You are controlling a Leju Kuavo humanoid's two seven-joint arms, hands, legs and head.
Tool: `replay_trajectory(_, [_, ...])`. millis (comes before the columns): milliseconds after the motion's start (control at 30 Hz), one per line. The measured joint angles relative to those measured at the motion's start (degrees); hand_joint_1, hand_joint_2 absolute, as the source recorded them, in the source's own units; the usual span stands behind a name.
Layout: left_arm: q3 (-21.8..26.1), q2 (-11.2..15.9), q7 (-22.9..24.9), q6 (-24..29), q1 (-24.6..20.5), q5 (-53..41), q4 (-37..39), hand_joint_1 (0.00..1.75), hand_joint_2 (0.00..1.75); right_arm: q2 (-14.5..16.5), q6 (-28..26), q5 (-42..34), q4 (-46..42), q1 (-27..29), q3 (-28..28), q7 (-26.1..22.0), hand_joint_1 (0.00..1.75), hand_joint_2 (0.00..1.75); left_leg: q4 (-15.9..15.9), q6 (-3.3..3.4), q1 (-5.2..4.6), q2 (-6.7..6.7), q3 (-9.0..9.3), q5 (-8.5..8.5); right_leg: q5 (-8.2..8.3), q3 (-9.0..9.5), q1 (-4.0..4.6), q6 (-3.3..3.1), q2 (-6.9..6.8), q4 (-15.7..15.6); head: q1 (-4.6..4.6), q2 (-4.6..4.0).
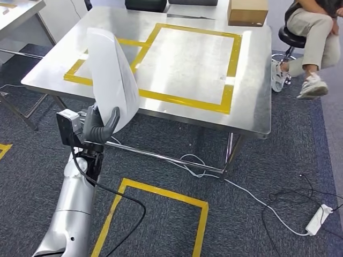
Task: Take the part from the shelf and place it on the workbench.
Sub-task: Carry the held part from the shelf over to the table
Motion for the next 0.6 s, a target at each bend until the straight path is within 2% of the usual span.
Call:
replay_trajectory(100, [-0.15, 0.00, 0.10, -0.01, -0.45, 0.29, 0.00, 1.75, 1.75, 0.00, 0.02, 0.02, 0.00, -0.13, 0.01, -0.07, 0.00, 0.00, -0.76, -0.11, 0.04, 0.10, 0.46, -0.09, -0.17, 0.04, 0.10, -0.49, 0.16, -0.02, -0.02, 0.00])
replay_trajectory(300, [-0.16, 0.04, 0.38, 0.01, -0.58, 0.55, -0.01, 1.75, 1.75, 0.00, 0.02, 0.02, 0.00, -0.37, 0.01, -0.36, 0.00, 0.00, -1.27, -1.18, 0.14, 0.15, 0.77, -0.22, -0.16, 0.20, 0.14, -0.95, 0.08, -0.14, 0.01, 0.00])
replay_trajectory(367, [-0.16, 0.06, 0.47, 0.01, -0.67, 0.66, -0.05, 1.75, 1.75, 0.01, 0.02, 0.02, 0.00, -0.46, 0.01, -0.38, 0.00, 0.00, -1.42, -0.72, 0.04, 0.15, 0.87, -0.37, 0.00, 0.48, -0.01, -0.68, 0.07, -0.63, -0.02, 0.00])
replay_trajectory(433, [-0.19, 0.04, 0.51, 0.02, -0.84, 0.82, -0.24, 1.75, 1.75, 0.00, -0.01, 0.03, -0.01, -0.57, 0.00, -0.41, 0.00, 0.00, -2.81, -0.13, 0.30, 0.26, 1.83, 0.07, 0.07, 0.68, 0.09, -0.29, -0.14, -0.87, 0.03, 0.00])
replay_trajectory(467, [-0.21, 0.02, 0.53, 0.02, -1.01, 0.90, -0.33, 1.75, 1.75, -0.01, -0.01, 0.03, -0.02, -0.63, 0.00, -0.44, 0.00, 0.00, -3.60, 0.00, 0.50, 0.34, 2.45, 0.37, -0.47, 0.26, 0.16, -0.09, -0.28, 0.12, 0.15, 0.00])
replay_trajectory(500, [-0.22, -0.01, 0.55, 0.03, -1.13, 0.96, -0.39, 1.75, 1.75, -0.02, -0.01, 0.04, -0.02, -0.66, 0.00, -0.48, 0.00, 0.00, -4.19, 0.01, 0.71, 0.41, 3.01, 0.60, -1.55, -0.86, 0.16, 0.08, -0.42, 2.37, 0.30, 0.00])
replay_trajectory(567, [-0.21, -0.04, 0.57, 0.03, -1.21, 1.02, -0.38, 1.75, 1.75, -0.02, -0.01, 0.04, -0.03, -0.67, 0.01, -0.51, 0.00, 0.00, -4.38, 0.02, 0.83, 0.45, 3.44, 0.44, -4.59, -4.70, -0.05, 0.54, -0.53, 9.60, 0.46, 0.00])
replay_trajectory(600, [-0.21, -0.04, 0.58, 0.03, -1.09, 1.02, -0.38, 1.75, 1.75, -0.02, -0.02, 0.04, -0.04, -0.63, 0.01, -0.50, 0.00, 0.00, -4.32, -0.11, 0.92, 0.44, 3.59, 0.25, -5.37, -6.51, -0.19, 0.80, -0.54, 12.61, 0.46, 0.00])
